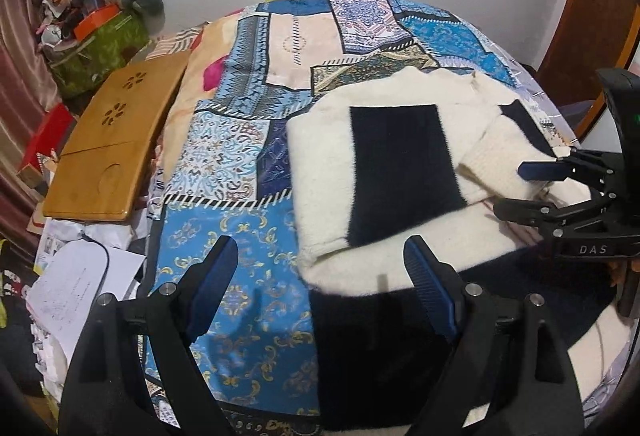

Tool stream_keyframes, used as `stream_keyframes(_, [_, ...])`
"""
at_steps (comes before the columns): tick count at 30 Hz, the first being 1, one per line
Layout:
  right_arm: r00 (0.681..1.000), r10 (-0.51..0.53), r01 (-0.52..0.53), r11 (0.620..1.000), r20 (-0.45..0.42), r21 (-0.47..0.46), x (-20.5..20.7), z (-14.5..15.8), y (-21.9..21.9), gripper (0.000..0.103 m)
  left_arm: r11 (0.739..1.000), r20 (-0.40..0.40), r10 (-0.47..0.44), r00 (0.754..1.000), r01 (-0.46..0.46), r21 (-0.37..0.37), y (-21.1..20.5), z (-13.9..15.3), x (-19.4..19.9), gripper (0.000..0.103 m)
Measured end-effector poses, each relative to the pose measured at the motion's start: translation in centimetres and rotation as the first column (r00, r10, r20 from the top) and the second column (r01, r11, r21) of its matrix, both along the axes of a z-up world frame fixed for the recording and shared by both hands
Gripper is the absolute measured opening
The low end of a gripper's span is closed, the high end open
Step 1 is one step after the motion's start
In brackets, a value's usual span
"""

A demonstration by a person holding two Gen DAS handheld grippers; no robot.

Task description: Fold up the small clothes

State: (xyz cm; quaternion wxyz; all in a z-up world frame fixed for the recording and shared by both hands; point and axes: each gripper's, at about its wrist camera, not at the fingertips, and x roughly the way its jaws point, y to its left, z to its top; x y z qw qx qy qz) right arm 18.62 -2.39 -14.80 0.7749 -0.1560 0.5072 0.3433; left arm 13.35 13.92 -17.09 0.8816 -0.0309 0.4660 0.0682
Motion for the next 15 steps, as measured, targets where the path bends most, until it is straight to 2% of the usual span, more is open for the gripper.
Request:
stream_keyframes(6, [1.0, 0.019, -0.018, 0.999, 0.019, -0.037, 0.1, -0.7, 0.5, 0.065, 1.0, -0.012, 0.002, 1.0, -0.002, 0.001, 0.1, -0.7, 0.2, 0.085])
stream_keyframes(8, [0.999, 0.011, -0.01, 0.999, 0.03, -0.042, 0.2, -0.4, 0.2, 0.048, 1.0, -0.014, 0.003, 1.0, -0.003, 0.0, 0.1, -0.8, 0.3, 0.085])
stream_keyframes(12, [1.0, 0.008, -0.007, 1.0, 0.03, -0.024, 0.3, 0.1, -0.7, 0.033, 1.0, -0.019, 0.004, 1.0, -0.004, 0.002, 0.0, -0.9, 0.8, 0.085])
stream_keyframes(13, [1.0, 0.003, -0.003, 1.0, 0.031, -0.017, 0.3, 0.3, -1.1, 0.025, 1.0, -0.021, 0.005, 1.0, -0.005, 0.004, -0.1, -1.0, 1.0, 0.085])
stream_keyframes(15, [1.0, -0.004, 0.004, 1.0, 0.028, -0.004, 0.3, 0.6, -1.6, 0.021, 1.0, -0.025, 0.005, 1.0, -0.005, 0.004, -0.2, -1.0, 1.5, 0.085])
